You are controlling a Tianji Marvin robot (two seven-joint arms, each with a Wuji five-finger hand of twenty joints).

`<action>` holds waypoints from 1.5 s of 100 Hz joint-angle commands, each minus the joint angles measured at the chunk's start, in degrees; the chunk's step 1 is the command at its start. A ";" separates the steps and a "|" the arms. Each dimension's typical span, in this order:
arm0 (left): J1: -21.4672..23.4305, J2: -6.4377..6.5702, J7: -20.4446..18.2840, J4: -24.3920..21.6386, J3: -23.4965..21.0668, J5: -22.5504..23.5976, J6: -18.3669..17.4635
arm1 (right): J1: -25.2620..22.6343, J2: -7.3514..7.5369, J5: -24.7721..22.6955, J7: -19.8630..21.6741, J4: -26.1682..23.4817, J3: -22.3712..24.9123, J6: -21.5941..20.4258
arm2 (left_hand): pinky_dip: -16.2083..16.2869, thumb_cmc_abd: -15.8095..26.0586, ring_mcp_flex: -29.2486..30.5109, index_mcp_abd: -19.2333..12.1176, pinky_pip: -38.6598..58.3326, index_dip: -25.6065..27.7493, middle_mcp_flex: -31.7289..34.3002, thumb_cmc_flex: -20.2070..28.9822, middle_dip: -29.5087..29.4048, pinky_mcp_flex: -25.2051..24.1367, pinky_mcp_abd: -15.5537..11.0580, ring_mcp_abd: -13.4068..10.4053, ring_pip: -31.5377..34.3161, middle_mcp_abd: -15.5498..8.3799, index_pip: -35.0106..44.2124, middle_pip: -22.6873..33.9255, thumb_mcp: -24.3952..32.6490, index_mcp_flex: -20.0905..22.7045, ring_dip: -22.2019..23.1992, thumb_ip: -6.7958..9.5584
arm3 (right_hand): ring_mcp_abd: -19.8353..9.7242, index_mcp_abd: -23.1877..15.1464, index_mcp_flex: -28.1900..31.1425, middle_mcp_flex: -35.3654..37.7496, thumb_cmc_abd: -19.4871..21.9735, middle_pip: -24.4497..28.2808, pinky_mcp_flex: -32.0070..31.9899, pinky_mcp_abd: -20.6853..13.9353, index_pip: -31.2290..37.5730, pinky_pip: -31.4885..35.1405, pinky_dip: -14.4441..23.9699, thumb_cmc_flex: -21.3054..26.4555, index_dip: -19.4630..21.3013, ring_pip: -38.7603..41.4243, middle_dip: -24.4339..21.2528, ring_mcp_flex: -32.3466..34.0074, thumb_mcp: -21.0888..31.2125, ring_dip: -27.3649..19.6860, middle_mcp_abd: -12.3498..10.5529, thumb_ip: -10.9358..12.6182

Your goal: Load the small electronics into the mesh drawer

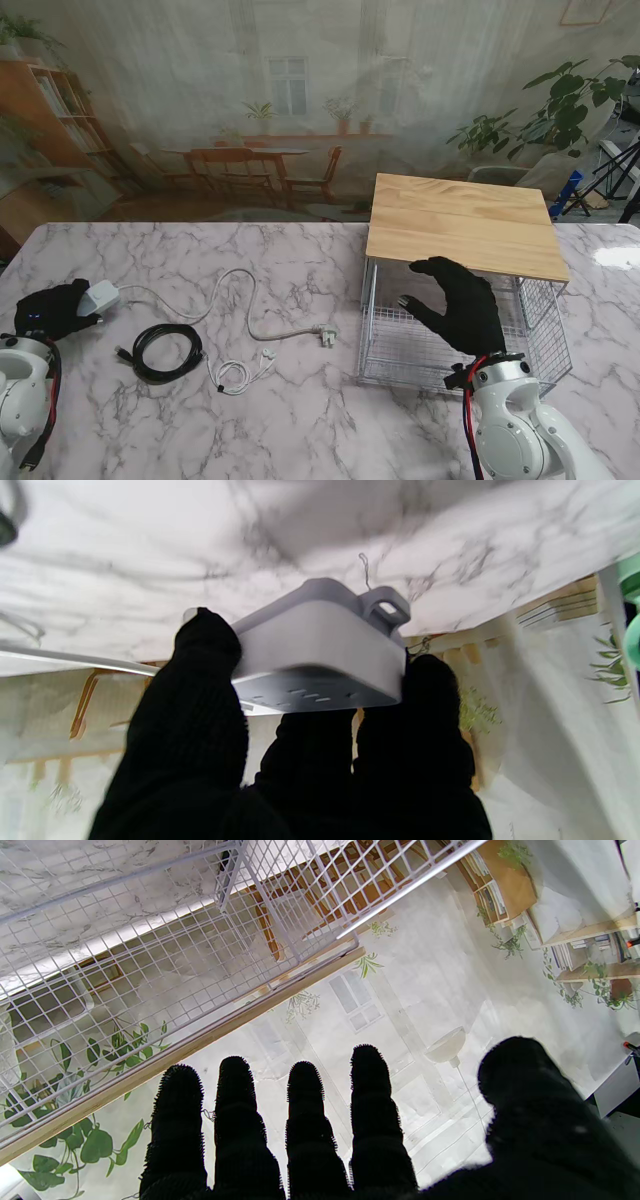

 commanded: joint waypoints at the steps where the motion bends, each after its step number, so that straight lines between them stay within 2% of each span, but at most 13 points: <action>1: -0.99 0.05 -1.15 -2.65 -0.63 -0.72 -1.20 | -0.07 -0.09 0.15 0.10 0.08 0.03 -0.23 | 1.21 2.32 4.20 -8.67 2.43 2.31 2.61 15.43 1.66 2.07 -6.10 -1.18 6.46 -2.90 4.88 1.99 14.25 3.09 3.38 6.73 | 0.34 -0.11 -0.41 -0.80 1.95 1.10 -0.69 0.28 -0.88 -0.87 0.72 0.24 -0.10 -2.22 0.36 -0.80 -0.45 -0.31 0.11 1.31; 21: -2.89 0.13 -5.61 -8.34 -2.27 -0.67 -5.97 | -0.10 0.22 -0.89 1.01 -0.99 0.28 -1.23 | 1.24 2.27 4.24 -8.62 2.28 2.11 2.61 15.26 1.62 2.05 -5.90 -1.20 6.28 -2.82 4.74 1.80 14.46 3.18 3.33 6.52 | 0.35 -0.07 -0.47 -0.77 1.36 1.14 -0.66 0.21 -0.88 -0.83 0.76 -0.33 -0.09 -2.16 0.38 -0.91 -0.19 -0.14 -0.13 1.30; 37: -6.04 0.02 -11.22 -12.26 -1.59 -3.47 -9.41 | -0.70 0.79 -3.01 3.16 -3.45 1.98 -2.90 | 1.25 2.19 4.31 -9.19 2.15 2.19 2.79 15.32 1.64 2.01 -5.82 -1.16 6.13 -2.95 4.82 1.71 14.49 3.60 3.33 6.31 | 0.27 0.06 -0.58 -0.70 1.06 1.08 -0.53 0.23 -0.96 -0.79 0.78 -0.78 -0.11 -2.10 0.34 -0.83 0.15 -0.03 -0.08 1.30; 66: -12.88 0.00 -20.91 -17.63 4.12 -8.79 -11.98 | 1.40 2.69 -8.07 12.13 -7.44 3.46 -6.06 | 1.31 2.20 4.56 -9.24 2.09 2.39 2.98 15.23 1.77 2.07 -5.81 -1.32 6.01 -3.10 4.73 1.60 14.55 3.66 3.42 6.32 | 0.58 2.61 -2.25 -1.41 0.02 0.93 -0.30 0.35 -2.56 -0.74 0.74 -1.86 -0.85 -1.79 0.30 -0.85 0.36 0.59 0.19 1.21; 73: -14.42 -0.03 -22.69 -18.67 5.90 -10.13 -11.97 | 2.51 3.07 -9.12 13.98 -8.29 3.38 -6.96 | 1.29 2.19 4.69 -9.42 2.05 2.52 3.07 15.17 1.87 2.33 -5.96 -1.51 6.01 -3.28 4.79 1.64 14.62 3.70 3.44 6.42 | 1.03 4.17 -3.10 -1.63 -0.97 0.90 -0.04 0.40 -3.55 -0.63 0.75 -2.52 -1.31 -1.52 0.29 -0.67 0.46 1.02 0.65 1.17; 86: -17.16 -0.07 -25.97 -20.55 9.29 -12.22 -11.47 | 4.97 3.74 -12.02 16.89 -9.69 2.87 -8.08 | 1.27 2.30 4.64 -9.39 1.94 2.59 3.02 15.02 1.93 2.49 -5.99 -1.49 5.93 -3.24 4.70 1.55 14.64 3.62 3.49 6.49 | 2.47 7.35 -4.29 -2.26 -3.05 1.01 0.76 0.72 -6.57 -0.13 0.65 -5.67 -2.41 -0.53 0.25 -0.76 3.10 4.66 1.79 0.86; 89: -17.74 -0.07 -26.65 -20.92 10.08 -12.64 -11.32 | 5.59 3.89 -12.86 17.50 -9.91 2.72 -8.23 | 1.28 2.32 4.70 -9.40 1.92 2.62 3.03 15.02 1.95 2.50 -5.99 -1.57 5.94 -3.26 4.70 1.55 14.67 3.63 3.49 6.53 | 2.65 7.97 -4.67 -2.42 -3.94 0.66 0.91 0.79 -7.85 -0.01 0.58 -7.26 -2.86 -0.36 0.05 -0.80 4.13 6.04 1.82 0.67; 97: -19.09 -0.11 -28.36 -21.96 12.20 -13.87 -10.71 | 7.10 4.32 -15.42 19.66 -10.76 2.10 -7.54 | 1.28 2.37 4.69 -9.40 1.88 2.68 3.08 14.95 2.06 2.49 -6.00 -1.64 5.93 -3.26 4.69 1.60 14.67 3.61 3.53 6.55 | 2.86 9.25 -6.20 -2.89 -6.00 -0.93 1.18 0.92 -12.27 0.26 0.55 -15.13 -4.50 -0.78 -0.71 -0.86 7.80 8.26 1.99 -0.77; 104: -20.19 -0.22 -29.29 -22.64 14.32 -15.06 -9.97 | 8.50 4.67 -16.45 22.86 -11.65 1.25 -6.25 | 1.26 2.32 4.76 -9.49 1.76 2.80 3.12 14.93 2.28 2.48 -6.21 -1.76 6.02 -3.39 4.72 1.71 14.85 3.62 3.62 6.77 | 2.98 9.35 -9.25 -3.97 -7.46 -3.14 0.79 0.87 -16.37 -0.28 0.36 -18.05 -6.20 -0.99 -1.69 -1.58 9.81 8.80 1.95 -1.36; 108: -20.81 -0.31 -29.71 -22.93 15.64 -15.81 -9.36 | 9.50 4.79 -16.44 24.18 -11.84 0.44 -5.29 | 1.26 2.37 4.74 -9.57 1.75 2.85 3.05 14.83 2.29 2.48 -6.22 -1.80 6.02 -3.41 4.74 1.67 14.85 3.62 3.64 6.80 | 3.17 9.35 -10.60 -4.60 -8.16 -3.66 0.63 0.90 -17.34 -0.42 0.34 -18.80 -6.52 -1.02 -1.89 -1.64 9.88 8.86 2.03 -1.58; 122: -23.45 -0.69 -30.79 -23.18 21.08 -18.36 -6.83 | 13.58 4.99 -15.99 27.45 -11.27 -3.12 -1.65 | 1.29 2.35 4.79 -9.64 1.70 3.00 3.17 14.70 2.38 2.49 -6.24 -1.87 5.97 -3.52 4.79 1.68 14.98 3.65 3.65 6.95 | 2.63 10.52 -9.91 -5.43 -10.62 -5.08 0.33 0.88 -18.99 -1.05 0.26 -21.29 -6.69 -1.34 -2.48 -1.79 11.43 8.79 2.43 -2.84; 140: -27.13 -1.28 -31.19 -22.52 27.82 -21.14 -3.95 | 18.33 4.95 -15.95 28.77 -9.08 -7.20 2.68 | 1.25 2.24 4.95 -9.89 1.55 3.11 3.31 14.49 2.33 2.75 -6.52 -1.97 5.89 -3.57 4.87 1.61 15.09 3.74 3.50 7.05 | 2.47 11.72 -9.73 -5.76 -13.25 -5.14 0.39 0.96 -19.54 -1.37 0.22 -22.08 -6.47 -1.24 -2.50 -1.26 12.65 8.52 2.99 -3.99; 150: -28.61 -1.62 -31.20 -22.44 30.58 -22.67 -2.52 | 20.53 4.91 -15.96 29.42 -7.99 -8.91 4.68 | 1.24 2.17 5.11 -9.89 1.52 3.13 3.42 14.47 2.29 2.89 -6.51 -1.98 5.95 -3.60 4.92 1.60 15.10 3.80 3.46 7.04 | 1.64 13.66 -10.79 -6.06 -15.34 -3.33 0.93 1.07 -23.60 -1.38 0.48 -22.88 -7.13 -0.28 -1.68 -0.09 15.48 10.01 4.28 -5.00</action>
